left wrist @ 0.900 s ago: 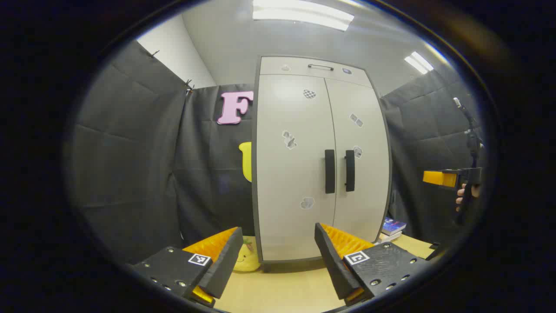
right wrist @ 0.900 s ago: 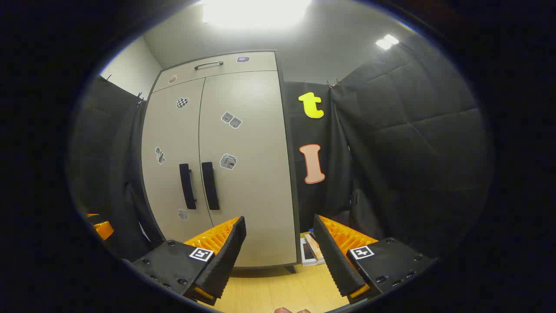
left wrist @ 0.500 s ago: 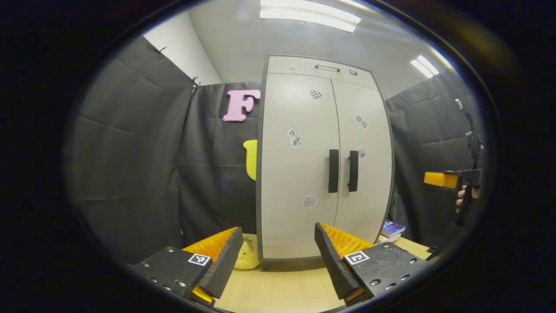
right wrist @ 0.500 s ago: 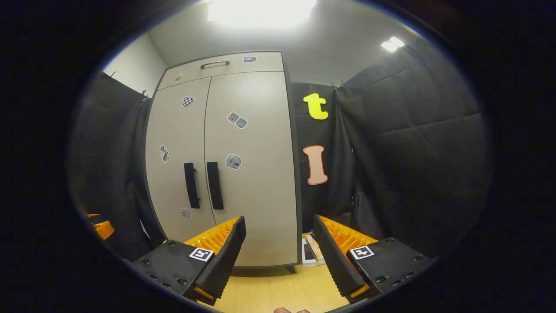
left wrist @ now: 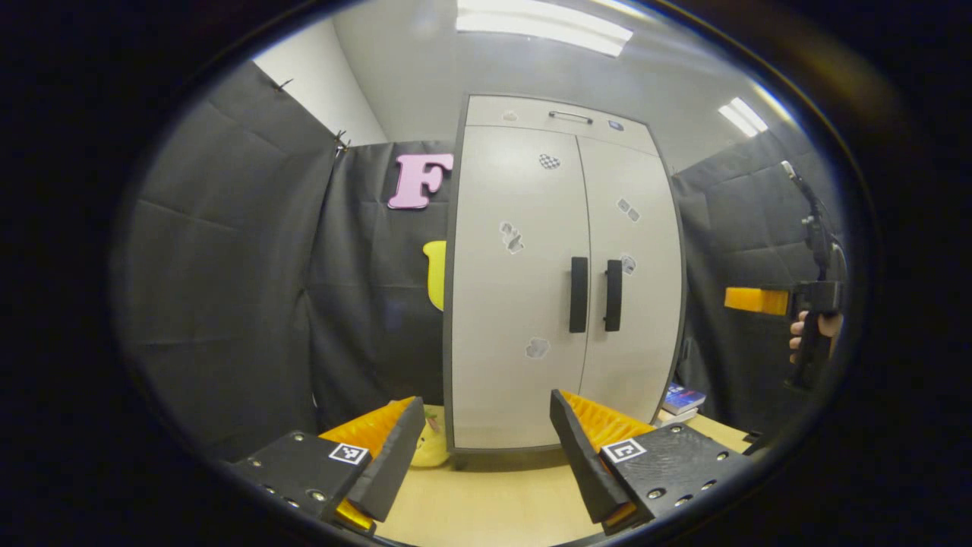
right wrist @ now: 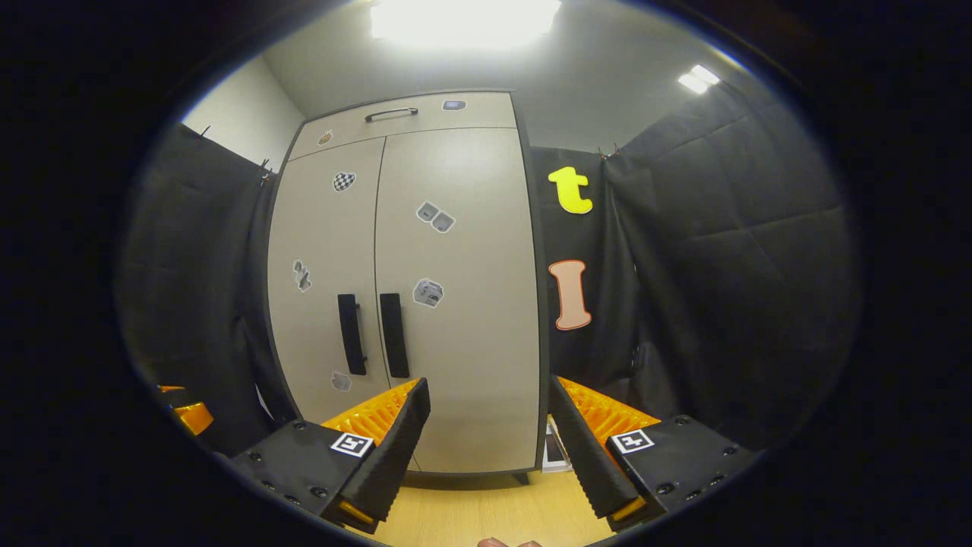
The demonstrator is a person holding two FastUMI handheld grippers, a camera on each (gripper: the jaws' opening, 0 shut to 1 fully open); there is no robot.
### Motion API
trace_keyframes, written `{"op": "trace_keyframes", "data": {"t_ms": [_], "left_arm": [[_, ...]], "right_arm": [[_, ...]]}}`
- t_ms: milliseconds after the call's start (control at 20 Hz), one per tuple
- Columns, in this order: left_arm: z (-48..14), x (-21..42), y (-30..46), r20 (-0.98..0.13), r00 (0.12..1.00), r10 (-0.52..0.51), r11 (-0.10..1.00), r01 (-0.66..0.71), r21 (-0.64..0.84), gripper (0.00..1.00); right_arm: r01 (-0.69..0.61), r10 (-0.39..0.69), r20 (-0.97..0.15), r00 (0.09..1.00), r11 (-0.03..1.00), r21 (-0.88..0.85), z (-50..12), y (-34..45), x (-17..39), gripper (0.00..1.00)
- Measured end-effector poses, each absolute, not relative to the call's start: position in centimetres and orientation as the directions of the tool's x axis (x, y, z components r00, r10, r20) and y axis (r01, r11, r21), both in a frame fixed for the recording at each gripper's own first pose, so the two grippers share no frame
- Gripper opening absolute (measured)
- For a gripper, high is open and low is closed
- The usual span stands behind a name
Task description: Open the right door of the double-door shoe cabinet with the right hand, and open the left door with the left hand.
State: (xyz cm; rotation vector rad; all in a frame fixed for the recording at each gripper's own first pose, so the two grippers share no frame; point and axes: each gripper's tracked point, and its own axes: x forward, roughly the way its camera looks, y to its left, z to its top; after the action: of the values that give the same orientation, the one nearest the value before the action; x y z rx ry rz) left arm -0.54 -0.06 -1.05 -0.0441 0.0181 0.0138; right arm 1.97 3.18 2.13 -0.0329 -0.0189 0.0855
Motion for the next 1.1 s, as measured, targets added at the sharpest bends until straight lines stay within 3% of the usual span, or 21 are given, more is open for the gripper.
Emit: {"op": "trace_keyframes", "data": {"t_ms": [650,1100], "left_arm": [[-3.1,-0.7,0.8,-0.066,0.997,0.027,0.997,-0.031,-0.065,0.95],[-5.7,-2.1,6.1,-0.135,0.987,0.085,0.988,-0.1,-0.114,0.95]], "right_arm": [[-0.228,0.227,0.061,0.972,0.974,0.011,7.1,10.6,9.4,0.98],[-0.25,0.25,0.04,0.967,0.968,-0.006,6.7,15.4,14.5,0.98]]}}
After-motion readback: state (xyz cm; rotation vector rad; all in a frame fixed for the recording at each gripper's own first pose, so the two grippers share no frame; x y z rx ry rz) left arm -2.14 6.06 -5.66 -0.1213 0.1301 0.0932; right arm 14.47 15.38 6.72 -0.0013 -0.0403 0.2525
